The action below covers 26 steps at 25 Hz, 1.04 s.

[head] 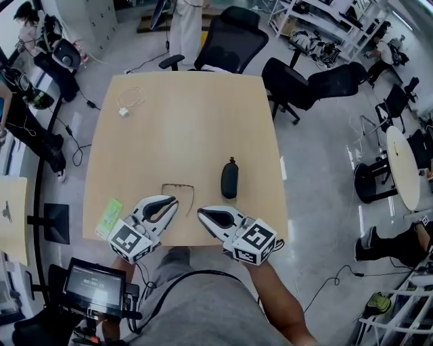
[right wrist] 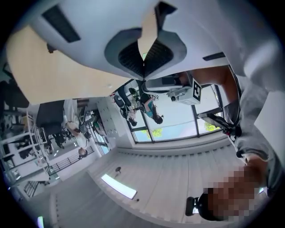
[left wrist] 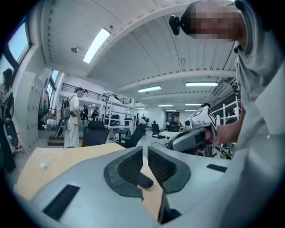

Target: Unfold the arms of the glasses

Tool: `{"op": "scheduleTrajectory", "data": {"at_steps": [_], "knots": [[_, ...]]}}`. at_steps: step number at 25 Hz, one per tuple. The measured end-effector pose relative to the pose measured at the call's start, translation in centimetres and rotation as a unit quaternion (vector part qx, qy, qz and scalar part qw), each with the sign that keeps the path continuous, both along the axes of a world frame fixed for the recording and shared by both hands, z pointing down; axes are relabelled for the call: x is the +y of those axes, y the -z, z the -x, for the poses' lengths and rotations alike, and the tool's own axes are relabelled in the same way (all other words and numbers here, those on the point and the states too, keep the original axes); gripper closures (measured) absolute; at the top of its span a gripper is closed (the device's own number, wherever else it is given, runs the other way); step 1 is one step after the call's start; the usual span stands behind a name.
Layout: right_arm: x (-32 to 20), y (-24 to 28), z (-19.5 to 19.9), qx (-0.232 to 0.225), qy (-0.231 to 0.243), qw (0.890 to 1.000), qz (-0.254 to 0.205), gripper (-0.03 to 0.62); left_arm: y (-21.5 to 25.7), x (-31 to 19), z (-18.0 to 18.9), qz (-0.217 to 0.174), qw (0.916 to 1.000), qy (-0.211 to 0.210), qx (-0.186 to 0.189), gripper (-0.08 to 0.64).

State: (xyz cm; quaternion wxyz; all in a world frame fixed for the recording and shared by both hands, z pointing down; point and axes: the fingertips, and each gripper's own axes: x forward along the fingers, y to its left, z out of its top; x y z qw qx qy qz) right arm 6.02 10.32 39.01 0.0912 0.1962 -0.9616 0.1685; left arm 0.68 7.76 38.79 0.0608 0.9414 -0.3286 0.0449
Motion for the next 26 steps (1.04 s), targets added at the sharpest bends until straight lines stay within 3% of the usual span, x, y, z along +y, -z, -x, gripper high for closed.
{"op": "scheduleTrajectory", "data": {"at_steps": [6, 11, 17, 26], "knots": [[11.3, 3.6, -9.9, 0.008, -0.010, 0.998, -0.056, 0.584, 3.3, 10.3, -8.2, -0.042, 0.9985, 0.031, 0.012, 0.522], [17.7, 7.2, -13.2, 0.007, -0.008, 0.995, -0.101, 0.584, 5.4, 17.0, -10.8, -0.062, 0.9972, 0.041, -0.002, 0.522], [20.7, 10.2, -13.8, 0.011, -0.015, 0.991, -0.135, 0.584, 7.8, 21.0, -9.4, -0.066, 0.9958, 0.063, -0.008, 0.522], [23.4, 10.2, -11.6, 0.005, -0.032, 0.991, -0.130, 0.584, 8.6, 26.6, -4.2, -0.069, 0.9942, 0.081, -0.019, 0.522]]}}
